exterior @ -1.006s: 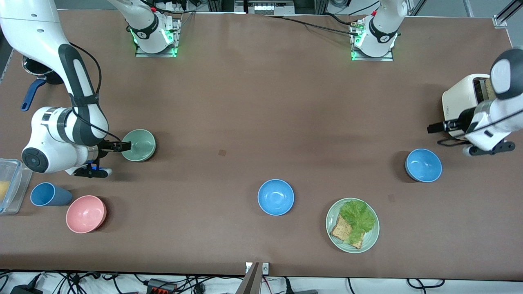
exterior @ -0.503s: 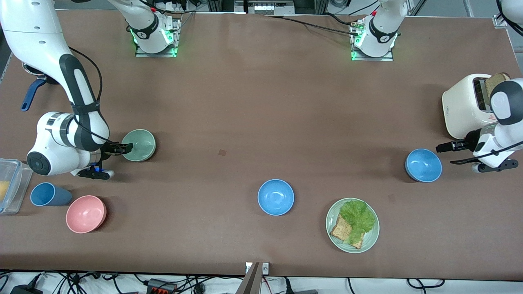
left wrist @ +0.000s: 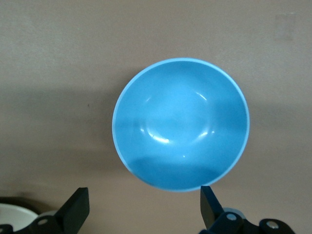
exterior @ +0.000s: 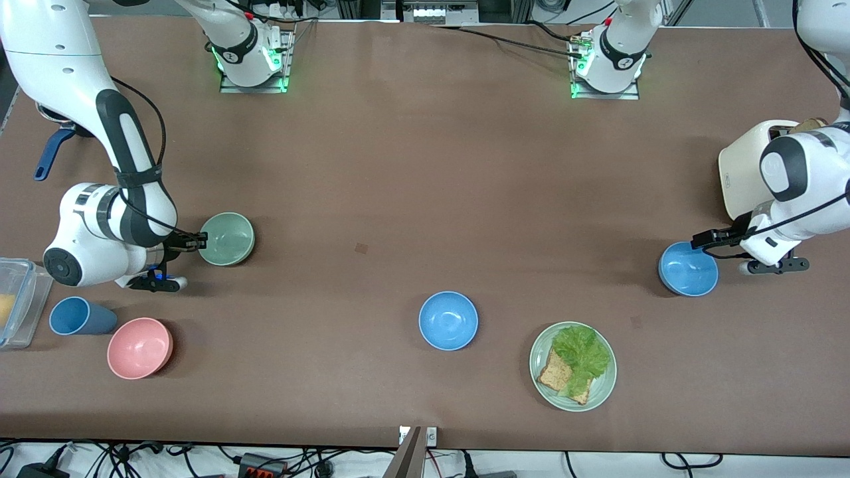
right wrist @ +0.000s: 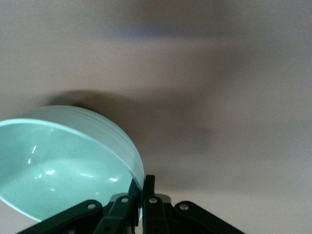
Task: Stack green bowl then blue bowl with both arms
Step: 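Grasp the green bowl with the right gripper while the left gripper grasps the blue bowl, then carry the green bowl toward the table center with the right gripper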
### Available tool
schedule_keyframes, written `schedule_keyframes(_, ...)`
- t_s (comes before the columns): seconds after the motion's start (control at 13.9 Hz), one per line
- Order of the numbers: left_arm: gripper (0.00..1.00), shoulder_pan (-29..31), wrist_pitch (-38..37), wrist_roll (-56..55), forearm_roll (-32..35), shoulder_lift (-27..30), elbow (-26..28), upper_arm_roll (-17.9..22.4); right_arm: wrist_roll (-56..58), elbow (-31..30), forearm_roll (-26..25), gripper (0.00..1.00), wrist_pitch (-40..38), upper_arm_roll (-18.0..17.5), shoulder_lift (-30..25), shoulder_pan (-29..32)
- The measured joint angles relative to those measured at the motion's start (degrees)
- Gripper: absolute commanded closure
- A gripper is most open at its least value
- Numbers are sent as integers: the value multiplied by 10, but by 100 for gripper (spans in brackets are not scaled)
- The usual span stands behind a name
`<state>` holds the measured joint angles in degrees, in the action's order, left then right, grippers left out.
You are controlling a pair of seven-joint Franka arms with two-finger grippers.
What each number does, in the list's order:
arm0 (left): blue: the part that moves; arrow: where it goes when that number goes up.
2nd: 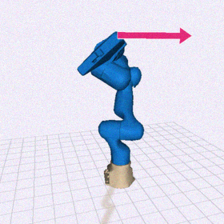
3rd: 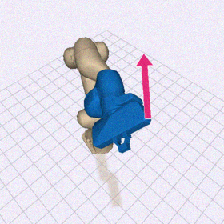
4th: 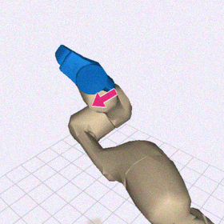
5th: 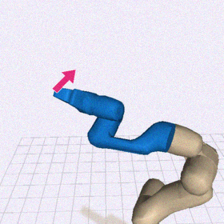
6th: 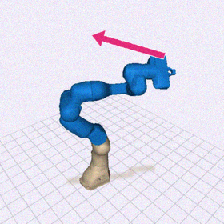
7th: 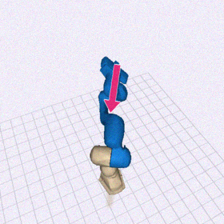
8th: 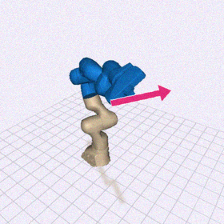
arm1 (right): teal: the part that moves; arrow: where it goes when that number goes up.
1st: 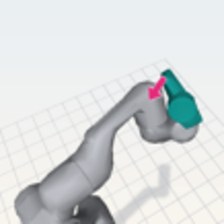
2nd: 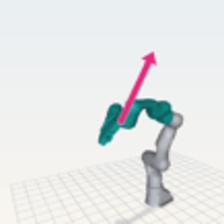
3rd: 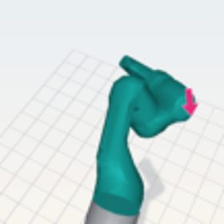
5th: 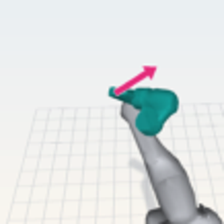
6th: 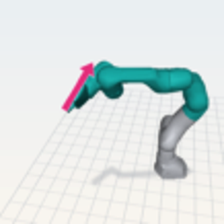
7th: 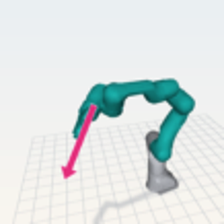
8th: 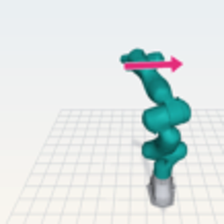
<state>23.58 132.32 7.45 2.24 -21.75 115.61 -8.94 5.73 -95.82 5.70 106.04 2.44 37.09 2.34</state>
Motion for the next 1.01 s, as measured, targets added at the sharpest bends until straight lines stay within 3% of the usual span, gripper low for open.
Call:
schedule_keyframes(0.14,0,0,16,3,0,-12,0,0,12,18,1,100,-25,-22,-7,0)
schedule_keyframes(0.36,1,0,39,17,0,-31,0,0,-32,96,6,100,-111,-105,-42,-10)
schedule_keyframes(0.57,18,2,50,53,0,-40,-6,0,-162,136,9,100,-126,-179,-53,-68)
schedule_keyframes(0.72,35,5,51,64,0,-47,-12,0,-235,137,30,100,-85,-192,-35,-138)
schedule_keyframes(0.86,35,7,52,81,0,-54,-17,0,-278,138,74,100,-23,-193,-10,-196)
schedule_keyframes(1.01,47,9,59,92,0,-58,-19,0,-319,140,92,100,30,-194,14,-236)
